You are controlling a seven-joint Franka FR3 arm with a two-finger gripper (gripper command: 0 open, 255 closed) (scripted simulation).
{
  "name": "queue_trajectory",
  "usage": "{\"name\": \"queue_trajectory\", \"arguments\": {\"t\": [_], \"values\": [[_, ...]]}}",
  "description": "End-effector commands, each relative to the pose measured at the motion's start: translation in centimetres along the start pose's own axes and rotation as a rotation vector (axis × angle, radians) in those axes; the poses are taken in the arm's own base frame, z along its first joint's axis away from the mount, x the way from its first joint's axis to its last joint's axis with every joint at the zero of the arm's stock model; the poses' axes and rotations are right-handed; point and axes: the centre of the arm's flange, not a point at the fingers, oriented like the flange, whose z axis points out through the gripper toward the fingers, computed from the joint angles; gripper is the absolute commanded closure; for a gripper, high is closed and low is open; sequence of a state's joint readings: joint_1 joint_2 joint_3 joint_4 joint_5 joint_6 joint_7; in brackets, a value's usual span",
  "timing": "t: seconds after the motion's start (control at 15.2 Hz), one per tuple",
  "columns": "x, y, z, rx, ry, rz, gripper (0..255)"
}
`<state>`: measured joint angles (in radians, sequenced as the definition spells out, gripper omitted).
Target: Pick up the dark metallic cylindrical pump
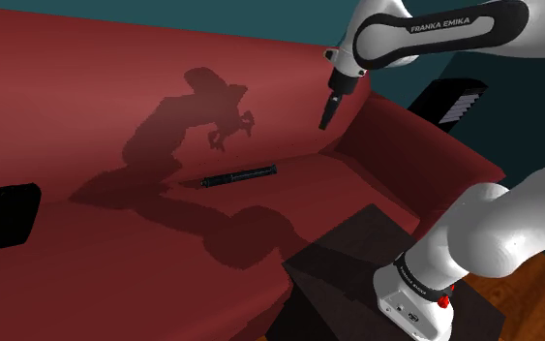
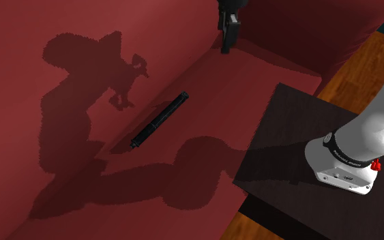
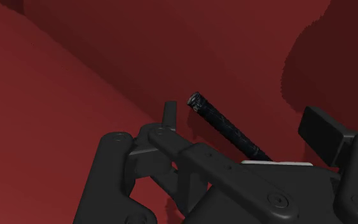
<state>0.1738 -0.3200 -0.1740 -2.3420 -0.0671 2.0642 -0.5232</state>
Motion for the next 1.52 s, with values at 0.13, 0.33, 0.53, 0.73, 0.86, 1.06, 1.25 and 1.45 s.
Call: {"name": "queue_trajectory", "arguments": {"t": [0.13, 0.33, 0.53, 0.73, 0.86, 1.06, 1.25, 1.45], "values": [[3.8, 0.4, 3.8, 0.020, -0.003, -0.144, 0], [6.7, 0.1, 6.7, 0.036, -0.005, -0.250, 0], [9.4, -0.5, 9.5, 0.051, -0.008, -0.356, 0], [12.1, -1.5, 12.3, 0.067, -0.011, -0.461, 0], [13.8, -2.3, 14.2, 0.077, -0.013, -0.532, 0], [16.2, -3.8, 17.0, 0.093, -0.015, -0.638, 0], [18.5, -5.6, 19.8, 0.109, -0.018, -0.743, 0], [20.5, -7.6, 22.5, 0.124, -0.021, -0.849, 0]]}}
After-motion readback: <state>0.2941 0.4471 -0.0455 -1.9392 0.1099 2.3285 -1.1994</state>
